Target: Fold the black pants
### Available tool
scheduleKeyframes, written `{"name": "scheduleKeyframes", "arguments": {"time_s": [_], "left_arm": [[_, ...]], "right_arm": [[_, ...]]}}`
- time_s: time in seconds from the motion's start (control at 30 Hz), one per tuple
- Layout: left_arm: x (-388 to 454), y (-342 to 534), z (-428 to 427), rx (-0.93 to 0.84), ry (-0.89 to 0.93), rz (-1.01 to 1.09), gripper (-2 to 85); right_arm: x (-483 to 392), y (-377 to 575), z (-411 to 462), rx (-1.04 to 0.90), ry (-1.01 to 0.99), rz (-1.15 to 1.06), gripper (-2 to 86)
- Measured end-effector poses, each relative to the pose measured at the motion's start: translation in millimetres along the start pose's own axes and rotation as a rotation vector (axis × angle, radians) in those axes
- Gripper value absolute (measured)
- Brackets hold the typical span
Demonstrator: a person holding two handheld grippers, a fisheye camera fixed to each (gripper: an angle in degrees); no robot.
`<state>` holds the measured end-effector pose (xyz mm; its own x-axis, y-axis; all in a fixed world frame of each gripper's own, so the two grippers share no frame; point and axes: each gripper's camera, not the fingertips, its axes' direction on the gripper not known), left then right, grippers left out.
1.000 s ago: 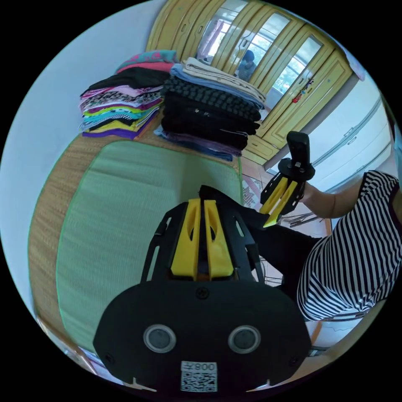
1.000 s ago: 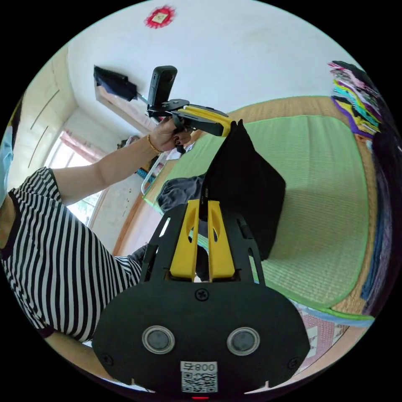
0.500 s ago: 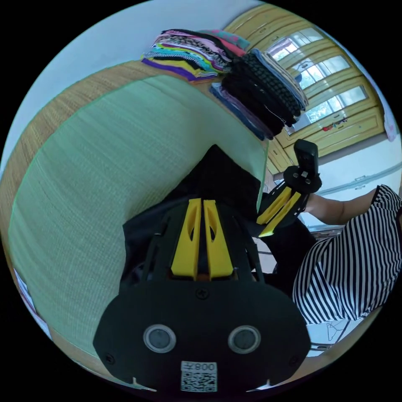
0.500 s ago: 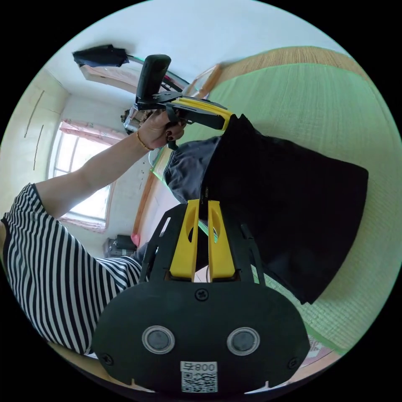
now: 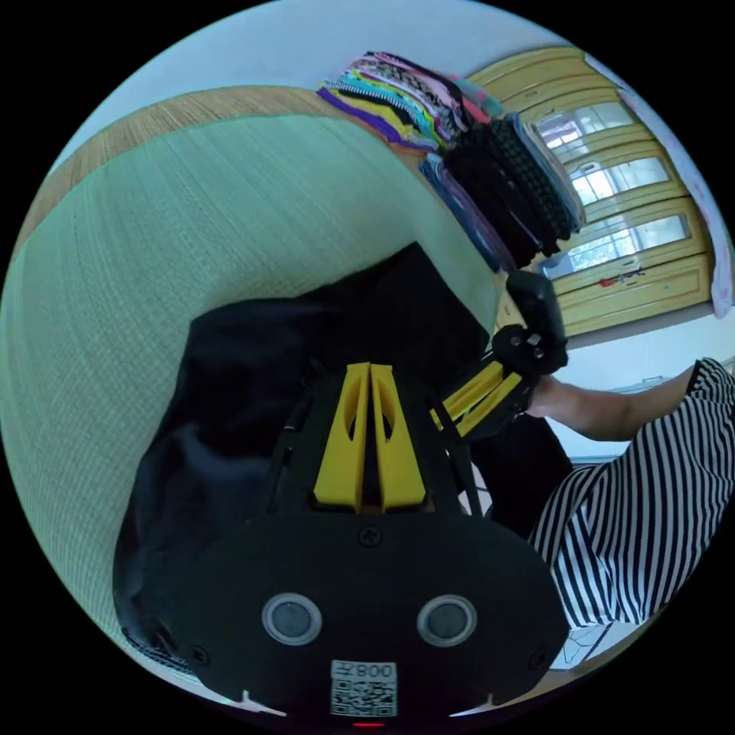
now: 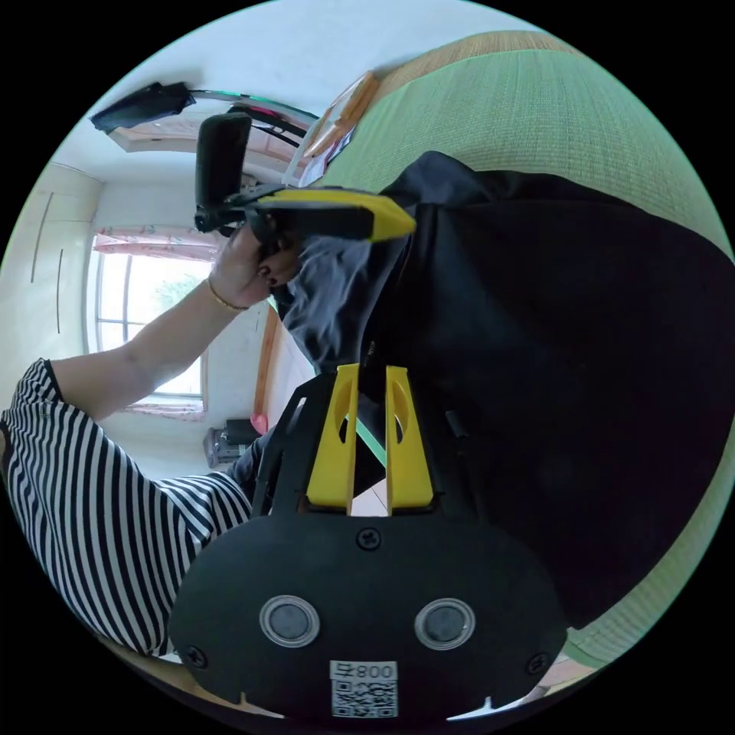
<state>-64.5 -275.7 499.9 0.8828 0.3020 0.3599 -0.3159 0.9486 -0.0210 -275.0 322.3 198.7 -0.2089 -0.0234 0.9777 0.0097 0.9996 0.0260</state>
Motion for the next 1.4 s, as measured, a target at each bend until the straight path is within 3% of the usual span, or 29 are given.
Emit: {"name": "scheduleKeyframes", "arguments": {"time_s": [0.07, 0.23, 0.47, 0.63, 0.77, 0.93, 1.03, 1.13, 1.3, 1.4], "left_arm": [[-10, 7, 17, -0.061, -0.055, -0.022, 0.0], [-25, 21, 16, -0.008, -0.042, -0.047, 0.0], [-35, 40, 24, -0.009, -0.042, -0.067, 0.0], [-16, 56, 28, 0.027, 0.029, -0.009, 0.1], [-8, 71, 59, -0.083, 0.008, -0.023, 0.1], [-9, 82, 67, -0.02, 0.049, -0.087, 0.0], [0, 86, 66, 0.029, 0.017, -0.059, 0.0], [0, 88, 85, -0.042, 0.029, -0.087, 0.0], [19, 95, 83, 0.057, 0.033, -0.082, 0.0], [29, 98, 102, -0.025, -0.006, -0.093, 0.1]], "right_arm": [[-7, -2, 2, -0.002, -0.009, -0.014, 6.8], [-33, -1, 5, -0.006, -0.031, -0.071, 4.2], [-29, -10, 26, -0.032, 0.045, -0.008, 0.4], [-39, -18, 4, 0.065, 0.14, -0.033, 0.1], [-31, -45, -10, 0.14, 0.187, -0.024, 0.1], [-8, -72, 11, 0.059, 0.293, 0.024, 0.0], [-16, -66, 3, 0.093, 0.336, 0.01, 0.0], [-9, -61, 8, 0.053, 0.362, 0.012, 0.0], [-18, -17, -27, 0.135, 0.314, -0.022, 0.0], [-11, 26, -34, 0.11, 0.314, 0.004, 0.0]]}}
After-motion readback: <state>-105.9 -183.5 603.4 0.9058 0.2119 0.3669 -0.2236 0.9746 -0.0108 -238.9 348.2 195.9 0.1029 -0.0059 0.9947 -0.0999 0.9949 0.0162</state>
